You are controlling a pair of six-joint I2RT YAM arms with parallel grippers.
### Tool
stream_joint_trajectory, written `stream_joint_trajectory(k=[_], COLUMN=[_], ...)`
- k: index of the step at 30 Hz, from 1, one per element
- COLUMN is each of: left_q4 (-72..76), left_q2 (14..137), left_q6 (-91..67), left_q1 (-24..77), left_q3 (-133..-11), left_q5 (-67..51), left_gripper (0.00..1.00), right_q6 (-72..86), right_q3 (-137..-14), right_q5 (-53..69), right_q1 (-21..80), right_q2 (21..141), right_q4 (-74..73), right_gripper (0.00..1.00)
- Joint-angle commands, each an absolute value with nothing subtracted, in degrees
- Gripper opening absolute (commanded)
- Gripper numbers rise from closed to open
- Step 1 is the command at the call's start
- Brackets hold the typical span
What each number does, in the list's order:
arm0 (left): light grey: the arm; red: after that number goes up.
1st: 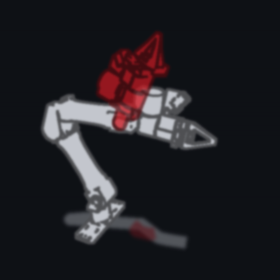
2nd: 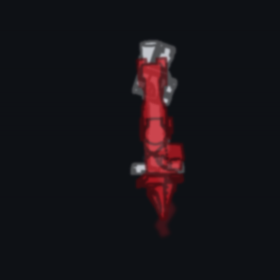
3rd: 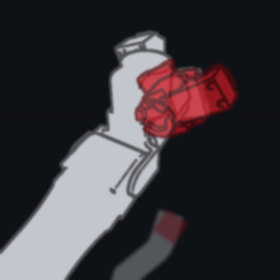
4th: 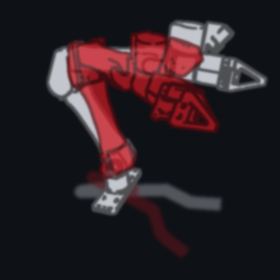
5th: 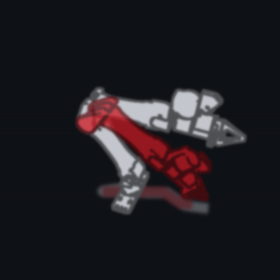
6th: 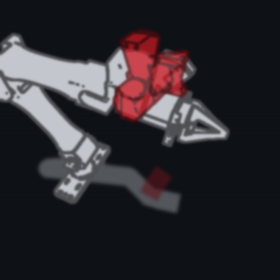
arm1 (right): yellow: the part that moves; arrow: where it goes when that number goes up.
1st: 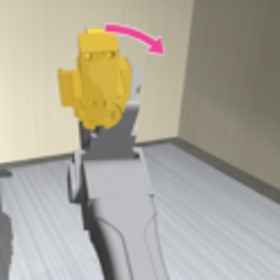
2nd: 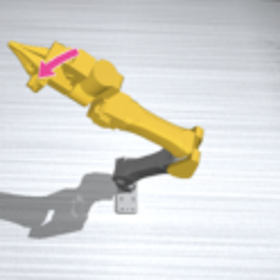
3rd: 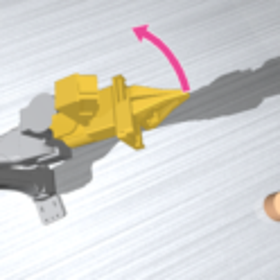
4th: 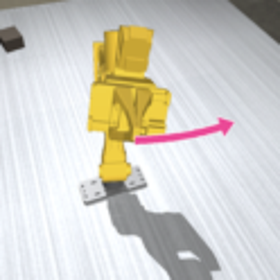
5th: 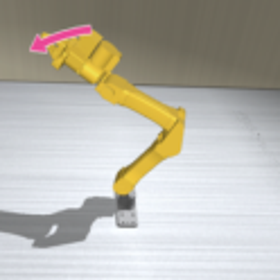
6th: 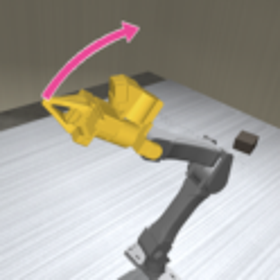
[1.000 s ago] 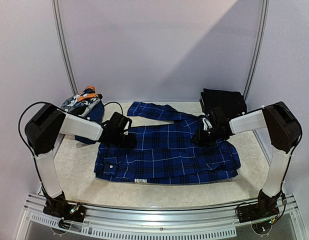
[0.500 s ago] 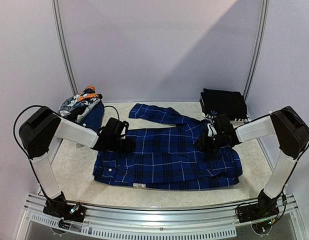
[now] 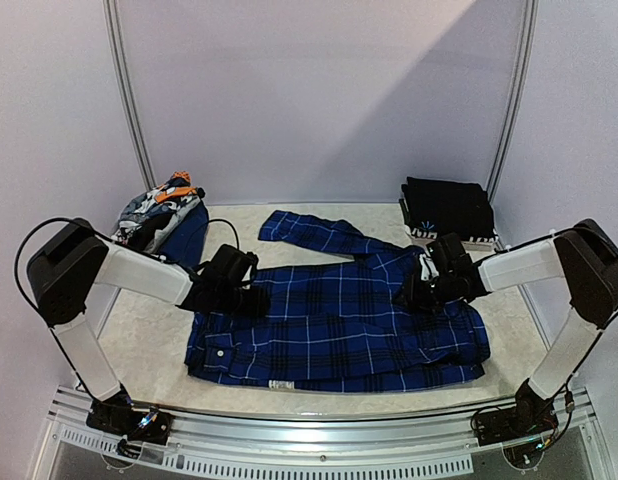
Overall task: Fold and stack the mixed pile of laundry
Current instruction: Move the 1/3-folded shirt to the center of the board.
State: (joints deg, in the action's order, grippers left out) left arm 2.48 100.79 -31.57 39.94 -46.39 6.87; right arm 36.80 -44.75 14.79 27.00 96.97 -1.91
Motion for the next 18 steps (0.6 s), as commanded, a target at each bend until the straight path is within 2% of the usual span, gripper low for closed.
stream_joint_trajectory(k=[1,11,15,18], left_q4=[-4.74,-7.01,-2.53,-2.51], left_q2=[98.78,95.08,91.98,90.45], left_q6=[-30.27,-25.3,-21.53,-19.9], left_q1=[40.52,40.22,40.04,37.68], left_q3=[-46.14,-50.0,-47.74,-47.86], left_q5=[9.66,19.72,22.99,19.49], left_gripper=[0.55,0.56,0.56,0.58], right_q6=[36.27,32.6,31.79,31.25], right_q3=[-44.82,-52.48,-55.37,-58.18], right_q5=[12.58,10.19,8.75,6.59], right_q1=[27.43,27.4,27.32,27.14], right_q2=[95.1,92.48,92.09,92.77], right_q4=[-7.38,-13.46,-15.13,-17.32], right_gripper=[0.46,0.51,0.54,0.55])
